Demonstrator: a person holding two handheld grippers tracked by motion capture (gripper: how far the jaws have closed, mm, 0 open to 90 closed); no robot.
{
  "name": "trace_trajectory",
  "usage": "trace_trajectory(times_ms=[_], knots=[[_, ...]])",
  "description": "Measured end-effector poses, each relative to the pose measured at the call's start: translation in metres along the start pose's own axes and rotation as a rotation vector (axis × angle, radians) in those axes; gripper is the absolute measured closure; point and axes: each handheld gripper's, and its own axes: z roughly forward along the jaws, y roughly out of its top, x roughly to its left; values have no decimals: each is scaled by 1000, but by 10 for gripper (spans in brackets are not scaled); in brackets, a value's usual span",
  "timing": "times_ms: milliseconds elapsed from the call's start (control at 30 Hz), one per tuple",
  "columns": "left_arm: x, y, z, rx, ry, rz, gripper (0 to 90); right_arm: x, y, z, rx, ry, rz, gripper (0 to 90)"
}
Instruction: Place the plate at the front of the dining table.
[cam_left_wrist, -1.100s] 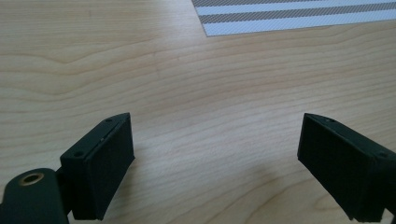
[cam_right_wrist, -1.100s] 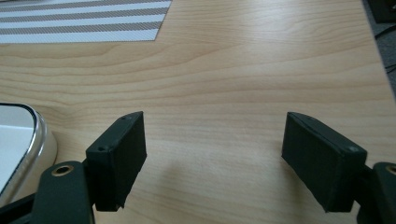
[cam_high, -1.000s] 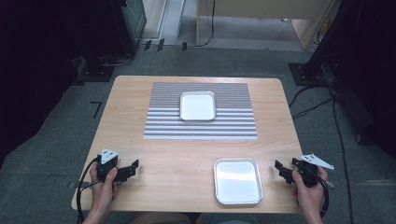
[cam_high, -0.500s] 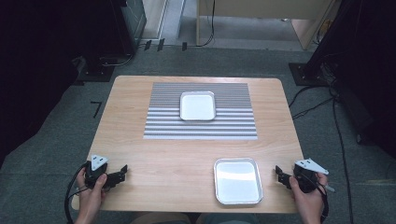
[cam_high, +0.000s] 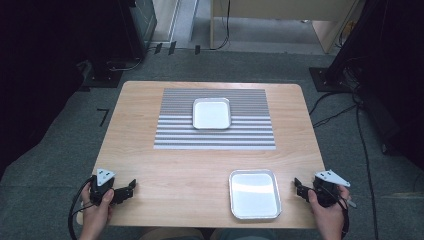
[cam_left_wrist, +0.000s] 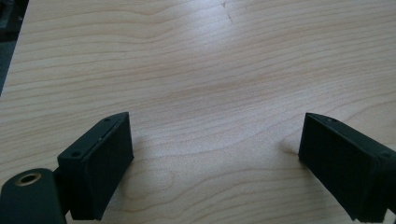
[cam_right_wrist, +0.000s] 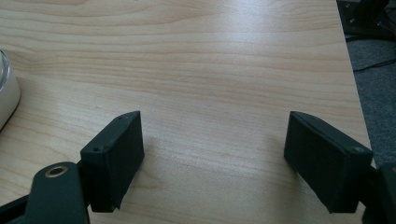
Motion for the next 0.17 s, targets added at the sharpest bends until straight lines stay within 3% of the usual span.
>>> trace_trajectory(times_ms=[167], knots=[[0, 0, 0, 0, -1, 1, 99, 0, 0, 0, -1, 1, -3, 199]])
